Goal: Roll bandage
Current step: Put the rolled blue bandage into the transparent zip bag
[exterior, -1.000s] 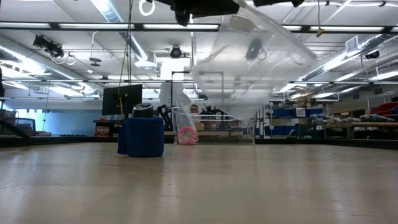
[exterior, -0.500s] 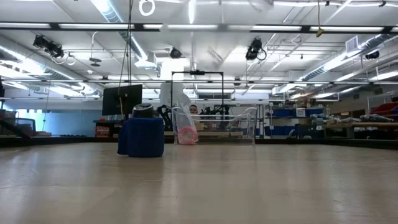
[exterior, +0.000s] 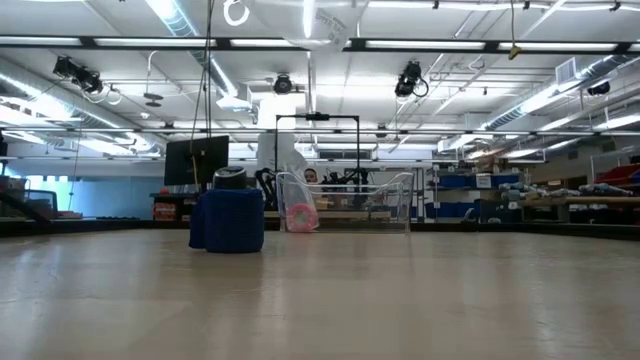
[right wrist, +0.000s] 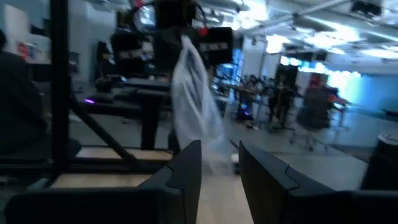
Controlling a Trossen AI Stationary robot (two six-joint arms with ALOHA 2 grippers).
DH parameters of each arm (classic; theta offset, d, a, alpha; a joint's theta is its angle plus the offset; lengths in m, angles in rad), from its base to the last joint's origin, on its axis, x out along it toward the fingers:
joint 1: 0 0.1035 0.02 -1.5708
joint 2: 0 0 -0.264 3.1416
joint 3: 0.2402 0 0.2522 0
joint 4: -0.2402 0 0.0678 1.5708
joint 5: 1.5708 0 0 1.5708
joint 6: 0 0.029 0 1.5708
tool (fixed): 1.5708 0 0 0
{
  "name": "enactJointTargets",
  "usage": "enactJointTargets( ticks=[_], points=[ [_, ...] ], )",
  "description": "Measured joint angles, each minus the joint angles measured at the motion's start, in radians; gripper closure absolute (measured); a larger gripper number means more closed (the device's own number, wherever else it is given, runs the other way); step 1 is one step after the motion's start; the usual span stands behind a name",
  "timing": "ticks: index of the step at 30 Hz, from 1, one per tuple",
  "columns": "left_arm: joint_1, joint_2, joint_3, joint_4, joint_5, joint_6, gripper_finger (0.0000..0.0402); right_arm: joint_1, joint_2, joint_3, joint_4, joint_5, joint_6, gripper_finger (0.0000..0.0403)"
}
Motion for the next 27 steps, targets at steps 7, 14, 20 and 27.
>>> enactJointTargets(
  ticks=[7, 14, 20, 27],
  points=[
    [0.005, 0.007, 0.0, 0.002, -0.007, 0.019, 0.0401, -0.073, 0.038, 0.002, 0.014, -0.177, 0.043, 0.0299],
    [0.005, 0.006, 0.0, 0.005, -0.007, 0.018, 0.0401, -0.122, 0.076, 0.002, 0.049, -0.185, 0.045, 0.0317],
    [0.005, 0.014, 0.0, -0.002, -0.008, -0.008, 0.0401, -0.153, 0.086, 0.002, 0.07, -0.224, 0.023, 0.0384],
    [0.021, 0.075, 0.0, -0.018, -0.019, -0.01, 0.0401, -0.197, 0.139, 0.026, 0.082, -0.291, 0.01, 0.0399]
  ],
)
